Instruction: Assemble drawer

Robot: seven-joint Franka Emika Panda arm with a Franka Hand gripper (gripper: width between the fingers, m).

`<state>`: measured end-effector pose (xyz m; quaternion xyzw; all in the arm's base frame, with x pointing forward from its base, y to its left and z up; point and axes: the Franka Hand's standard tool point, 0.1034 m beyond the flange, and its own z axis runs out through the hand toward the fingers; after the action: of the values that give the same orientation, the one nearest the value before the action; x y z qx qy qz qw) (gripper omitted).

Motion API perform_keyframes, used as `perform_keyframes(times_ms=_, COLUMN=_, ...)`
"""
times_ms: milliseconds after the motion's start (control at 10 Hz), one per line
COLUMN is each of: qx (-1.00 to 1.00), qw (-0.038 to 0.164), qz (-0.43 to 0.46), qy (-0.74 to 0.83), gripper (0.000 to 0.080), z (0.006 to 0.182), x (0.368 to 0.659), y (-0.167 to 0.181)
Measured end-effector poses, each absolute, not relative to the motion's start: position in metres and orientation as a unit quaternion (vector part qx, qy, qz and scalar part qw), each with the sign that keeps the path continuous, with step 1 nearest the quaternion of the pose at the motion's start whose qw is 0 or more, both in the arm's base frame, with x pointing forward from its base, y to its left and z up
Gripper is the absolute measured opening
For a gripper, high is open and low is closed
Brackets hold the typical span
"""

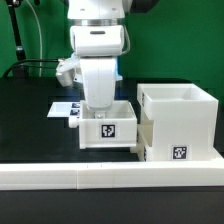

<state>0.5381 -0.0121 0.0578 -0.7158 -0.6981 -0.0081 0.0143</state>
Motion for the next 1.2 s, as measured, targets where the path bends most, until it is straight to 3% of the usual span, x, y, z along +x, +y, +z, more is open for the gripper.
perform_keyframes(times_ms=400, qx=-0.719, qw=0.017, qz=-0.008, qy=-0.695, gripper=0.0041, z=0.058, x=0.542, y=0.008)
perform_keyframes(times_ms=1200, qx=-0.724, qw=0.019, qz=-0.006, qy=-0.690, gripper=0.0042, z=0.055, x=0.540, y=0.009)
